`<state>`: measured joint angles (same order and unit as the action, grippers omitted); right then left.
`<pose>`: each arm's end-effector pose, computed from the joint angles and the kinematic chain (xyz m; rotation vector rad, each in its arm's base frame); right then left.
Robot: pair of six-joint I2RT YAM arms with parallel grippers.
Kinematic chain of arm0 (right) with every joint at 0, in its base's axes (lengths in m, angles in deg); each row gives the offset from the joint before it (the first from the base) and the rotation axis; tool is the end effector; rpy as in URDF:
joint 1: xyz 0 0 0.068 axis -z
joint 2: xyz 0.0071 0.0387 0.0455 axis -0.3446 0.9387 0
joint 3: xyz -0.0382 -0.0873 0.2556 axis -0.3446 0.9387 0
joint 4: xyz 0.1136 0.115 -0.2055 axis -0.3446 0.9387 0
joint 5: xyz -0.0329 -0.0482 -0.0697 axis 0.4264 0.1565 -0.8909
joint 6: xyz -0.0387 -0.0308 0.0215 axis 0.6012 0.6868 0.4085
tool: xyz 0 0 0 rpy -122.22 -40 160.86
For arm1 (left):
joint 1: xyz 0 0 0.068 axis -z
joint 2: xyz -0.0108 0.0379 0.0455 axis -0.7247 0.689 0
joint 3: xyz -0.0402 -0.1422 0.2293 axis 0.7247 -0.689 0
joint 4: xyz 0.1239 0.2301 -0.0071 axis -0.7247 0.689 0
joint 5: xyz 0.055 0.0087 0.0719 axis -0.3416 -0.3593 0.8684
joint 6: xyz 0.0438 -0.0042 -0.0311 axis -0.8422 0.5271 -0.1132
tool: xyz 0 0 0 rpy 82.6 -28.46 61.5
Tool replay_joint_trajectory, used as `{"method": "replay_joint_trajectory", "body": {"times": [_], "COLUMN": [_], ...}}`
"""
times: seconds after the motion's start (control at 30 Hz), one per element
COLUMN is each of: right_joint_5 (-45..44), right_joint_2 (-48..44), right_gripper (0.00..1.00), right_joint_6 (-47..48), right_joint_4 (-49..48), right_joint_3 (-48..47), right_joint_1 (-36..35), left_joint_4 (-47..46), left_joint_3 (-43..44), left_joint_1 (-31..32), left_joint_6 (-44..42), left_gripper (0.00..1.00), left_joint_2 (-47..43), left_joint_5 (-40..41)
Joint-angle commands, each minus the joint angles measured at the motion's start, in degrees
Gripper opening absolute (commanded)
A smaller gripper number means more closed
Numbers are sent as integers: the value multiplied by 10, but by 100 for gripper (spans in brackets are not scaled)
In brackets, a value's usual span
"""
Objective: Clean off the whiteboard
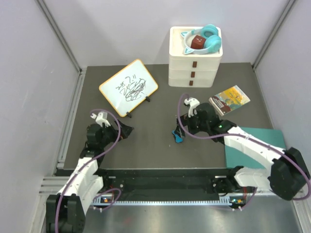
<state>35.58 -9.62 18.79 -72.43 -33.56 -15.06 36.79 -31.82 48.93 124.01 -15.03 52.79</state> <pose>0.1978 0.1469 0.2385 -0.5182 2.2337 0.6461 0.1703 -0.0219 0.1784 -0.2875 2.0247 -0.8260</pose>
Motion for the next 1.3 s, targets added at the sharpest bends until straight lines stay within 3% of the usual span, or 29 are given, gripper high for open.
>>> {"method": "replay_joint_trajectory", "body": {"times": [0.0, 0.13, 0.23, 0.3, 0.4, 0.43, 0.97, 1.13, 1.27], "right_joint_5": [-35, -20, -36, -49, -49, -52, -93, -108, -111], "right_joint_2": [66, 138, 187, 211, 240, 246, 313, 336, 338], "right_gripper": [99, 96, 81, 78, 58, 56, 57, 54, 45], "right_joint_6": [26, 28, 31, 31, 22, 17, 10, 10, 9], "right_joint_4": [36, 64, 90, 94, 101, 105, 131, 142, 145], "right_joint_3": [-72, -114, -144, -156, -171, -176, -219, -237, -240], "right_joint_1": [-26, -29, -46, -56, -67, -70, -87, -86, -87], "left_joint_4": [-6, 3, 21, 36, 45, 46, 46, 54, 56], "left_joint_3": [-12, -8, 3, 17, 31, 35, 23, 33, 40], "left_joint_1": [-4, -4, -4, -4, -5, -5, -13, -18, -19], "left_joint_6": [-8, -12, -24, -30, -38, -41, -30, -35, -37], "left_gripper": [99, 99, 99, 99, 99, 99, 99, 99, 99], "left_joint_2": [-23, -33, -30, -20, 0, 7, 6, 2, 5], "left_joint_5": [-32, -37, -31, -32, -36, -38, -18, -18, -19]}}
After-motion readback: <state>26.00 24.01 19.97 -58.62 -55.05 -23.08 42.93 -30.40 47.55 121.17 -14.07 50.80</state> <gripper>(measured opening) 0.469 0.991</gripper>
